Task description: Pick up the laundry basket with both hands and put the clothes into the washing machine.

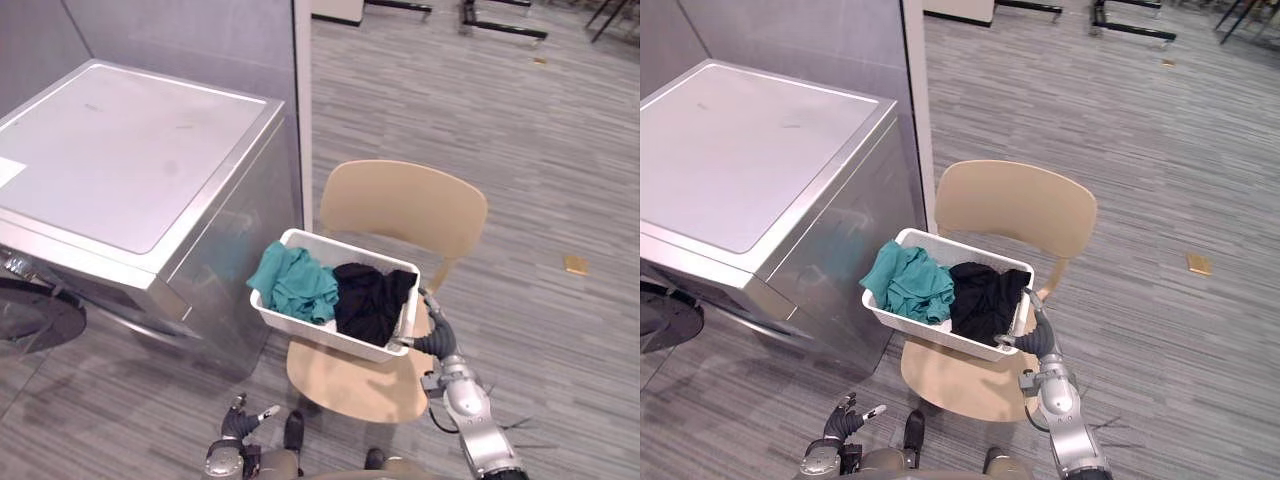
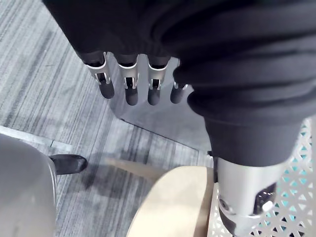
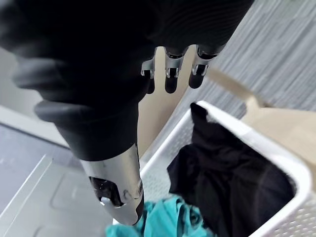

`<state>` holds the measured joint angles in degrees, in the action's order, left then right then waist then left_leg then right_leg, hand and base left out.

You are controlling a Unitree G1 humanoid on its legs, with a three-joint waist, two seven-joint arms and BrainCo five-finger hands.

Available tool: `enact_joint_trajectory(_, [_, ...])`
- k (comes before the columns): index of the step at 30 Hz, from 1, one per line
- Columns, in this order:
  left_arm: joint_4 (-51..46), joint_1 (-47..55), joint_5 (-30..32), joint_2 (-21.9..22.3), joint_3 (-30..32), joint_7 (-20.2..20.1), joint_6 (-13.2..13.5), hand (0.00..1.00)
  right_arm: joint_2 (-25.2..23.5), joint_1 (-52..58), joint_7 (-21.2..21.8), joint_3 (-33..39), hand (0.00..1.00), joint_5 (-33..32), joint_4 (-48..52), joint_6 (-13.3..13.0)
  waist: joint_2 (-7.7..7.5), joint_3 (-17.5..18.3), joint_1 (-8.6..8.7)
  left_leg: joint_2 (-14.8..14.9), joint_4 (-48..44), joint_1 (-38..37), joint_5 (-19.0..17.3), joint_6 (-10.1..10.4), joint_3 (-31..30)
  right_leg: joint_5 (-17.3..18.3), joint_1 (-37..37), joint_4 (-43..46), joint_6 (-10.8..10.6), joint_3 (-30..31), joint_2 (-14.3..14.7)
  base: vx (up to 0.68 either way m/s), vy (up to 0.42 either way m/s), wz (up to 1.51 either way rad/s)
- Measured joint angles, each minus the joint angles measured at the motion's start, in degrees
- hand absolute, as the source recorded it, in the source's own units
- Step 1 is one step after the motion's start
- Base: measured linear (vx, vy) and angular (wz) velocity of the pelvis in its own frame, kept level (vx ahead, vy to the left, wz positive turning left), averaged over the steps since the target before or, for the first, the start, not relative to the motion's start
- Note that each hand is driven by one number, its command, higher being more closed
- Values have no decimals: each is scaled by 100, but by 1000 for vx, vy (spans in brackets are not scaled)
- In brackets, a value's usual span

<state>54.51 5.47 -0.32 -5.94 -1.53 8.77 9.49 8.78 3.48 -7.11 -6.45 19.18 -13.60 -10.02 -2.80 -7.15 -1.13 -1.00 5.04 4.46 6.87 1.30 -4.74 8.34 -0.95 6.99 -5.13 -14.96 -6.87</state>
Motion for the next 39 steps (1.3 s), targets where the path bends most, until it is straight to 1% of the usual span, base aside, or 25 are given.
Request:
enact_joint_trajectory(1, [-18, -4, 0, 1, -2, -6, 10, 0, 172, -365, 30, -236, 0, -1, -243, -71, 21, -15, -32, -15, 22, 54, 46, -27, -127, 0, -24, -32, 0, -137, 0, 68, -43, 60])
enact_joint_trajectory(3, [-63, -18, 1, 9, -6, -18, 50, 0, 310, -812, 84, -390, 0, -1, -591, -90, 68, -65, -136, -77, 21, 117, 86, -29, -276, -1, -29, -32, 1, -264, -3, 33, -21, 57])
enact_joint_trajectory(4, [-115, -51, -1, 11, -7, -44, 98, 0, 461, -1349, 90, -523, 0, -3, -1048, -91, 149, -188, -254, -99, 11, 183, 138, -15, -455, 0, -63, -42, 2, -425, -8, 0, -12, 67])
enact_joint_trajectory(5, [-175, -85, -3, 10, -4, -56, 111, 0, 559, -1719, 91, -573, 0, -3, -1331, -91, 214, -327, -328, -100, 4, 225, 175, 11, -559, 0, -80, -42, 2, -524, -9, -34, -27, 73])
enact_joint_trajectory(7, [-290, -128, -7, 13, -2, -75, 124, 0, 702, -2329, 69, -655, 0, -2, -1779, -91, 337, -538, -415, -100, 9, 380, 261, 16, -699, 0, -3, -34, 3, -631, 1, -66, -23, 48])
enact_joint_trajectory(8, [-296, -194, -8, 9, 0, -87, 161, 0, 795, -2701, 48, -731, 0, -3, -2084, -87, 413, -647, -485, -100, 15, 520, 323, 36, -784, -3, 108, -24, 8, -707, 5, -87, 0, 43])
enact_joint_trajectory(9, [-339, -228, -13, 6, 59, -91, 215, 0, 847, -3150, 2, -825, 0, -1, -2439, -81, 479, -862, -598, -98, 16, 617, 377, 68, -881, -4, 162, -18, 10, -774, 8, -92, 0, 35])
enact_joint_trajectory(11, [-344, -270, -17, 2, 200, -81, 261, 0, 865, -3635, -59, -908, 0, -1, -2845, -76, 501, -1047, -639, -89, 18, 801, 445, 82, -970, -3, 313, 5, 17, -856, 23, -91, -3, 27])
enact_joint_trajectory(13, [-322, -330, -23, -44, 222, 6, 258, 0, 978, -4118, -76, -1122, 0, -4, -3243, -73, 531, -1249, -781, -80, 18, 976, 484, 87, -1045, 4, 521, 105, 43, -860, 28, -75, 4, 11])
enact_joint_trajectory(14, [-322, -333, -26, -49, 216, 14, 265, 0, 1090, -4395, -80, -1295, 0, -4, -3472, -69, 560, -1345, -831, -84, 17, 1083, 517, 91, -1077, 17, 662, 204, 59, -860, 9, -63, 23, 5])
enact_joint_trajectory(15, [-321, -353, -30, -48, 215, 15, 265, 0, 1241, -4686, -117, -1454, 0, 0, -3716, -64, 590, -1467, -925, -89, 17, 1185, 550, 120, -1105, 31, 794, 291, 75, -861, -7, -64, 34, 9])
enact_joint_trajectory(17, [-319, -428, -36, -49, 215, 20, 269, 0, 1375, -5102, -177, -1559, 0, 11, -4088, -41, 665, -1674, -973, -103, 16, 1280, 616, 108, -1203, 62, 892, 392, 96, -877, -19, -49, 24, 21])
enact_joint_trajectory(18, [-331, -462, -89, -53, 216, 32, 297, 0, 1446, -5383, -225, -1624, 0, 16, -4306, 14, 708, -1733, -1023, -108, 18, 1418, 656, 147, -1278, 91, 1018, 427, 102, -922, -13, -53, 6, 28])
enact_joint_trajectory(19, [-333, -474, -152, -53, 215, 41, 320, 0, 1473, -5526, -274, -1655, 0, 16, -4413, 38, 717, -1753, -1058, -107, 17, 1496, 672, 166, -1312, 113, 1097, 460, 101, -940, -14, -53, -6, 29])
enact_joint_trajectory(20, [-335, -565, -242, -43, 193, 86, 344, 0, 1560, -5815, -297, -1668, 0, 18, -4652, 60, 788, -1820, -1112, -104, 17, 1624, 720, 191, -1411, 157, 1229, 561, 111, -1009, -12, -37, -17, 21])
enact_joint_trajectory(21, [-340, -583, -265, -43, 181, 119, 353, 0, 1584, -5902, -298, -1674, 0, 21, -4734, 68, 810, -1835, -1131, -102, 17, 1667, 738, 199, -1447, 175, 1271, 592, 121, -1034, -11, -35, -29, 23])
enact_joint_trajectory(23, [-341, -692, -444, -38, 138, 165, 416, 0, 1672, -6244, -422, -1695, 0, 69, -5056, 159, 871, -1867, -1272, -75, 18, 1876, 779, 250, -1580, 226, 1505, 718, 166, -1098, 13, -37, -47, 15])
enact_joint_trajectory(24, [-345, -711, -482, -40, 99, 178, 443, 0, 1686, -6340, -462, -1691, 0, 68, -5139, 169, 903, -1883, -1279, -68, 19, 1936, 796, 274, -1620, 244, 1559, 756, 184, -1144, 14, -39, -60, 21])
enact_joint_trajectory(26, [-343, -908, -643, 4, -106, 193, 460, 0, 1842, -6590, -651, -1647, 0, 27, -5436, 217, 1016, -1940, -1424, -46, 21, 2170, 833, 323, -1753, 316, 1822, 925, 218, -1216, 29, -43, -64, 20])
enact_joint_trajectory(29, [-458, -1031, -702, 85, -286, 259, 489, 0, 1998, -6706, -897, -1645, 0, -25, -5530, 298, 1056, -1959, -1535, -43, 25, 2441, 881, 391, -1896, 499, 2170, 1266, 266, -1322, -23, -33, -81, 18])
enact_joint_trajectory(30, [-459, -1066, -719, 100, -312, 256, 488, 0, 2020, -6708, -933, -1653, 100, -24, -5529, 299, 1056, -1958, -1549, -42, 25, 2479, 889, 403, -1910, 537, 2230, 1339, 265, -1331, -35, -19, -103, 26])
enact_joint_trajectory(32, [-476, -1129, -808, 178, -340, 246, 489, 0, 2108, -6737, -930, -1852, 100, 89, -5515, 347, 1056, -1958, -1545, -105, 28, 2541, 911, 439, -2018, 773, 2392, 1715, 282, -1373, -164, -16, -122, 30])
enact_joint_trajectory(35, [-547, -1182, -801, 196, -349, 235, 484, 0, 2226, -6869, -848, -2306, 100, 397, -5451, 405, 1053, -1959, -1536, -125, 30, 2591, 919, 458, -2019, 946, 2541, 2010, 330, -1391, -260, -24, -111, 14])
enact_joint_trajectory(36, [-547, -1224, -800, 198, -361, 220, 480, 0, 2282, -6912, -725, -2469, 100, 453, -5382, 406, 1052, -1959, -1536, -123, 30, 2596, 945, 489, -2018, 980, 2575, 2120, 346, -1411, -285, -21, -115, 7])
enact_joint_trajectory(39, [-548, -1368, -800, 213, -473, 128, 478, 0, 2296, -6936, -619, -2619, 100, 439, -5228, 397, 1047, -1958, -1530, -102, 27, 2587, 980, 530, -2018, 1011, 2627, 2280, 366, -1410, -309, -10, -112, 5])
